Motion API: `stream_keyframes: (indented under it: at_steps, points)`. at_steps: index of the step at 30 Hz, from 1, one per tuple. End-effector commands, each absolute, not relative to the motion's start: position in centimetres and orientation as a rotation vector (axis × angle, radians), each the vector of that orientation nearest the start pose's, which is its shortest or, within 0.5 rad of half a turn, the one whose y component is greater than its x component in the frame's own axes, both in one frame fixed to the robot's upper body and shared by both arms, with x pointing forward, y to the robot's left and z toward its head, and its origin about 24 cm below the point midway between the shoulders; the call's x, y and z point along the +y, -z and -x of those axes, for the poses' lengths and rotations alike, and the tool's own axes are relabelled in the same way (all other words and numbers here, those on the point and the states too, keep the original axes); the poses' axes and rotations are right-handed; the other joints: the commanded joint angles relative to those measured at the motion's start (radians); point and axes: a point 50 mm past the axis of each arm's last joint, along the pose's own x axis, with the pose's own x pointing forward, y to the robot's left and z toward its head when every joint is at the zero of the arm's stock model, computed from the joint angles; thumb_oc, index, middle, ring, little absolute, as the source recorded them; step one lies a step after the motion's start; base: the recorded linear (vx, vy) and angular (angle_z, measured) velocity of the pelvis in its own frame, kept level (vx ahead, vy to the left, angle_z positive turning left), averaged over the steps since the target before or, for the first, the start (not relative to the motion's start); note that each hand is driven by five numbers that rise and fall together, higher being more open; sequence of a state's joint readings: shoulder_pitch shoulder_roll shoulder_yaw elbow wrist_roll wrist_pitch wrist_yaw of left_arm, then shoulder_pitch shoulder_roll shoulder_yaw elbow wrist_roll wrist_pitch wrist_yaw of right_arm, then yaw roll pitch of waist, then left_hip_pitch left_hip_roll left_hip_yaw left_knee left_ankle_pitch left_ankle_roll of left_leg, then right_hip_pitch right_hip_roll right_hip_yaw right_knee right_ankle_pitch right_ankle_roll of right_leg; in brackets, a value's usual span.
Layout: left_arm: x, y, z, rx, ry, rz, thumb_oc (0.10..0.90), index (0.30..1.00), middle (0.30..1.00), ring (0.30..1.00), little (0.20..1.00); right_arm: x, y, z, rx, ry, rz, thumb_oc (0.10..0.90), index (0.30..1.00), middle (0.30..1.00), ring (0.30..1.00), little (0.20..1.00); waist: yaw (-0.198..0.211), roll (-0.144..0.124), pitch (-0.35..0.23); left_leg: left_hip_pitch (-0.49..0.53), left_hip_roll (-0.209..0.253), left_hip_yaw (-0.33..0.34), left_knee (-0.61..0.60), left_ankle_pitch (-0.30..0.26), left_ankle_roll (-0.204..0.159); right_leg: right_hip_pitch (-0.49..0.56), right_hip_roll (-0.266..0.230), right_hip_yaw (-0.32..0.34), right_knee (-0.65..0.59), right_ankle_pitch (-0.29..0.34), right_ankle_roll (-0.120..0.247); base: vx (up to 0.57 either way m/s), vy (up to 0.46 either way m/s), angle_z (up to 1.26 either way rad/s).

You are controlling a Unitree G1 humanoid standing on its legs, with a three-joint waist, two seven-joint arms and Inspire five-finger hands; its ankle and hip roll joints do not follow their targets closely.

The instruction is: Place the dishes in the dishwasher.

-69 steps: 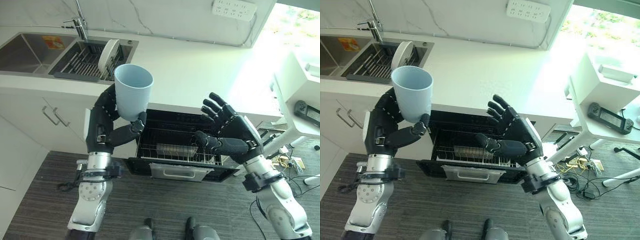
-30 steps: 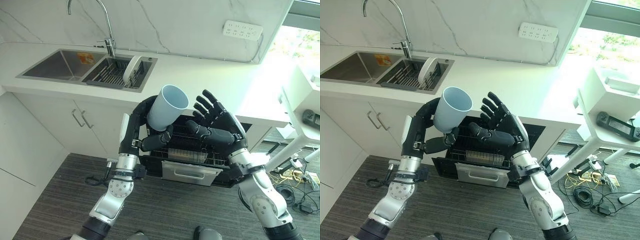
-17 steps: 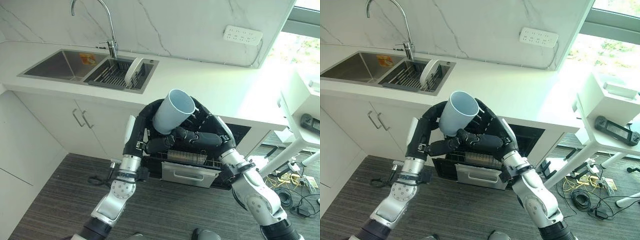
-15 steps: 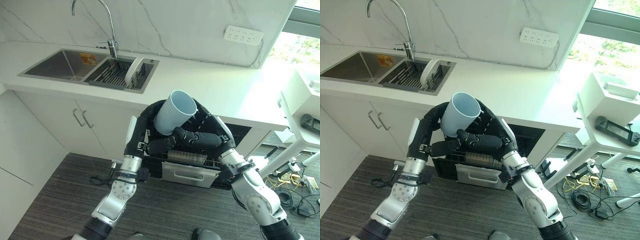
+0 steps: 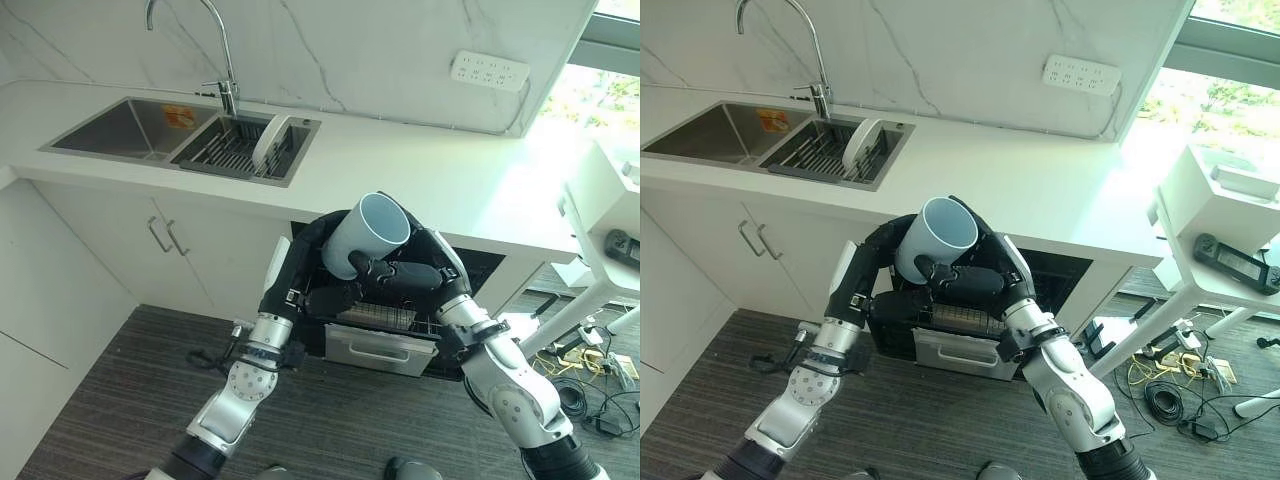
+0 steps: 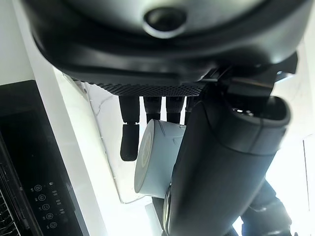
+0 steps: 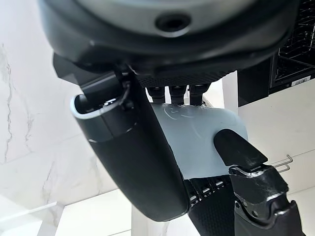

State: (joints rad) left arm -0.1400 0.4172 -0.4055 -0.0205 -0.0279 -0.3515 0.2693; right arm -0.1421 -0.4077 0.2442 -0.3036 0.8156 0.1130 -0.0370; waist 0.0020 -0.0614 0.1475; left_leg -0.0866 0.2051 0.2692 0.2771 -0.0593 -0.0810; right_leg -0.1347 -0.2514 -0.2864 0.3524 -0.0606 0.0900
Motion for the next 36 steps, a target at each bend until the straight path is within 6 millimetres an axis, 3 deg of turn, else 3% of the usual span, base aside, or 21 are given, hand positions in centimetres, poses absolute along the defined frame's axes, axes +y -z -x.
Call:
stream_keyframes:
  at_steps: [1, 18, 19, 21, 22, 36]
  points:
    - [10.33, -15.80, -25.25, -0.783, 0.310, -0.197, 0.400, 0.300, 0.300, 0.300, 0.300, -12.26, -18.84, -26.57, -0.426, -0.485, -0.407, 0.800, 0.900, 0.900, 0.900, 0.900, 0.000, -0.001, -0.042, 0.058, 0.001, -0.103, 0.023, -0.179, 0.003, 0.075, -0.005, 0.022, -0.052, -0.077, 0.080, 0.00, 0.000, 0.00]
    - [9.69, -15.93, -25.06, -0.782, 0.359, -0.199, 0.400, 0.300, 0.300, 0.300, 0.300, -12.09, -19.26, -26.77, -0.445, -0.461, -0.387, 0.800, 0.900, 0.900, 0.900, 0.900, -0.001, 0.005, -0.046, 0.059, -0.001, -0.102, 0.023, -0.179, 0.003, 0.077, -0.005, 0.022, -0.052, -0.080, 0.077, 0.00, 0.000, 0.00]
    - [9.70, -15.91, -25.06, -0.781, 0.359, -0.199, 0.400, 0.300, 0.300, 0.300, 0.300, -12.10, -19.29, -26.75, -0.448, -0.460, -0.381, 0.671, 0.707, 0.707, 0.707, 0.707, -0.002, 0.005, -0.046, 0.059, -0.001, -0.102, 0.023, -0.179, 0.003, 0.077, -0.004, 0.022, -0.052, -0.081, 0.077, 0.00, 0.000, 0.00]
    - [9.70, -15.87, -25.04, -0.778, 0.359, -0.198, 0.400, 0.300, 0.300, 0.300, 0.300, -12.11, -19.42, -26.66, -0.456, -0.455, -0.375, 0.530, 0.495, 0.495, 0.495, 0.495, -0.002, 0.006, -0.046, 0.059, -0.001, -0.102, 0.023, -0.179, 0.004, 0.077, -0.004, 0.023, -0.052, -0.081, 0.076, 0.00, 0.000, 0.00]
    - [9.67, -15.85, -25.05, -0.777, 0.359, -0.197, 0.400, 0.300, 0.300, 0.300, 0.300, -12.10, -19.43, -26.65, -0.458, -0.453, -0.371, 0.405, 0.307, 0.307, 0.307, 0.307, -0.002, 0.006, -0.046, 0.059, -0.001, -0.102, 0.023, -0.179, 0.004, 0.077, -0.004, 0.023, -0.052, -0.081, 0.076, 0.00, 0.000, 0.00]
    - [9.47, -15.68, -25.14, -0.762, 0.365, -0.195, 0.400, 0.300, 0.300, 0.300, 0.300, -12.32, -19.62, -26.57, -0.501, -0.400, -0.331, 0.400, 0.300, 0.300, 0.300, 0.300, -0.006, 0.010, -0.041, 0.058, -0.003, -0.098, 0.023, -0.179, 0.005, 0.073, -0.004, 0.028, -0.052, -0.080, 0.077, 0.00, 0.000, 0.00]
